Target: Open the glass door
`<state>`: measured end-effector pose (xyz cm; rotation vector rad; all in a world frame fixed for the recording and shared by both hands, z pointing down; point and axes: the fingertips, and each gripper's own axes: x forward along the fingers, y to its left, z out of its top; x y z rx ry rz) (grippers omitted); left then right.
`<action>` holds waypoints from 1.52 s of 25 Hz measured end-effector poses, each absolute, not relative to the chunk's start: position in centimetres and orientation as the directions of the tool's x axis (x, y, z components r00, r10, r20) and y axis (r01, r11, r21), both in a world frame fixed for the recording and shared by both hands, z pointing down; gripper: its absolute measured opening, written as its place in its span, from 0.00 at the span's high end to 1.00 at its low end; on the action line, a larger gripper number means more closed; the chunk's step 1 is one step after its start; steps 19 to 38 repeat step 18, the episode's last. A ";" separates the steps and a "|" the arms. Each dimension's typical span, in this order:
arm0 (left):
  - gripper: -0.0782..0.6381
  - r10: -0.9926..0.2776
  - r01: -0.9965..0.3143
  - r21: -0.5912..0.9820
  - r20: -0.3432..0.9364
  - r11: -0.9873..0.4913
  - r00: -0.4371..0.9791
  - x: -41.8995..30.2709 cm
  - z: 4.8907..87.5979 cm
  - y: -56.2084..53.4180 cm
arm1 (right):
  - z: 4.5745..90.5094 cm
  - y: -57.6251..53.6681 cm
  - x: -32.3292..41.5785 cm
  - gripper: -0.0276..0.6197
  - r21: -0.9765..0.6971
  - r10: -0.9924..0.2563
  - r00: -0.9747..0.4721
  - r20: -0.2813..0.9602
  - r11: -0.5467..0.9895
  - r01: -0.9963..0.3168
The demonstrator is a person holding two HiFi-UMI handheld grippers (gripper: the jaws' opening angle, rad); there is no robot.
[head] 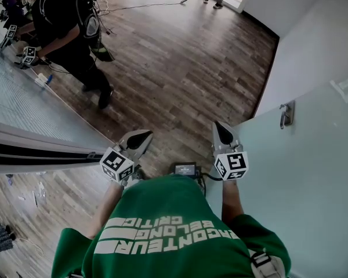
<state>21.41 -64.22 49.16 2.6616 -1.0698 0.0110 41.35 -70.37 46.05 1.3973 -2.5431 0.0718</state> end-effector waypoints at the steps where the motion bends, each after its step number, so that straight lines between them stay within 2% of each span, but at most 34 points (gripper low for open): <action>1: 0.87 -0.677 -0.679 0.247 0.107 -0.691 0.728 21.5 49.2 -64.1 | 46.2 -70.3 41.5 0.97 0.070 -0.827 -0.513 0.231 0.540 -0.839; 38: 0.87 -0.670 -0.673 0.250 0.110 -0.696 0.734 21.8 49.4 -62.9 | 46.4 -68.9 42.5 0.97 0.082 -0.837 -0.490 0.244 0.521 -0.850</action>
